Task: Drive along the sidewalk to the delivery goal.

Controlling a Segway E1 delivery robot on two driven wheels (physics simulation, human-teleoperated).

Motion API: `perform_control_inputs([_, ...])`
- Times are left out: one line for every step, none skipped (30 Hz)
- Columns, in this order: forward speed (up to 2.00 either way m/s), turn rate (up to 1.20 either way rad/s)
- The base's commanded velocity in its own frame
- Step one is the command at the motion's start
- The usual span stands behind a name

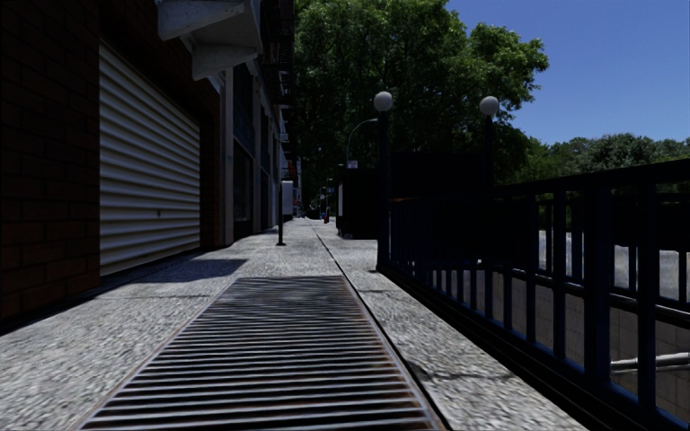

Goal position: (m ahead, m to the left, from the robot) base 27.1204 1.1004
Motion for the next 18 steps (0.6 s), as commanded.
perform_control_inputs([2.00,0.54])
perform_control_inputs([2.00,0.58])
perform_control_inputs([2.00,0.57])
perform_control_inputs([2.00,0.41])
perform_control_inputs([2.00,0.34])
perform_control_inputs([2.00,0.33])
perform_control_inputs([2.00,0.45])
perform_control_inputs([2.00,0.64])
perform_control_inputs([2.00,0.70])
perform_control_inputs([2.00,0.70])
perform_control_inputs([2.00,0.72])
perform_control_inputs([2.00,0.72])
perform_control_inputs([2.00,0.72])
perform_control_inputs([2.00,0.63])
perform_control_inputs([2.00,0.63])
perform_control_inputs([2.00,0.00])
perform_control_inputs([2.00,0.00])
perform_control_inputs([2.00,0.00])
